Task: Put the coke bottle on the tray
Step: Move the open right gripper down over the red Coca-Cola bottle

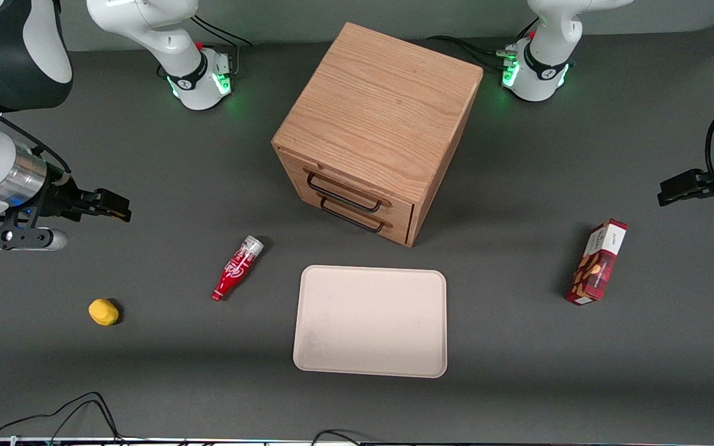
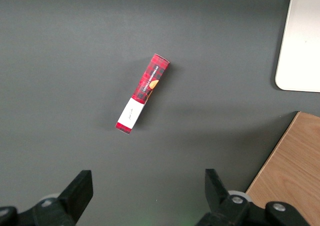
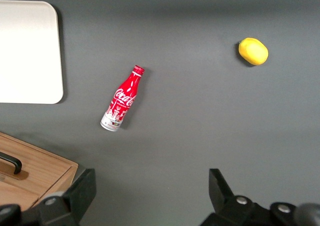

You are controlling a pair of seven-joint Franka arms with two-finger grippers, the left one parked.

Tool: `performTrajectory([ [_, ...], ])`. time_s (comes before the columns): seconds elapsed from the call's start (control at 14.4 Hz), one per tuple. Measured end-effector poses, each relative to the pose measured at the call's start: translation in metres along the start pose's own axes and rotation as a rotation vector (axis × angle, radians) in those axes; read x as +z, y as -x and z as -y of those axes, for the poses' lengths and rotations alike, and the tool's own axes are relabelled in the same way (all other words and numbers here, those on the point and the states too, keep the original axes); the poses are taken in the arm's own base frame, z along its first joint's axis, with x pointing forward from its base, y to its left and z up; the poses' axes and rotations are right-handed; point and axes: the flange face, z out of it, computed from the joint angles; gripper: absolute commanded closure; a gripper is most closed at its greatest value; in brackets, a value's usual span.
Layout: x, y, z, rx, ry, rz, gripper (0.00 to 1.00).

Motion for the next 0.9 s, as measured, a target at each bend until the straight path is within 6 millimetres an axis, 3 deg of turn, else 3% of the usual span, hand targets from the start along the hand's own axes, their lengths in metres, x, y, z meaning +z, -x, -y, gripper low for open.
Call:
performTrajectory([
  [0.35, 0.004, -0.001, 0.004, 0.003, 0.005, 0.006, 0.0],
  [0.56, 0.018, -0.006, 0.007, 0.118, 0.007, 0.032, 0.0],
  [0.69, 0.044, -0.016, 0.02, 0.172, -0.006, 0.072, 0.0],
  [0.9, 0.102, -0.042, 0.048, 0.283, -0.048, 0.086, 0.0],
])
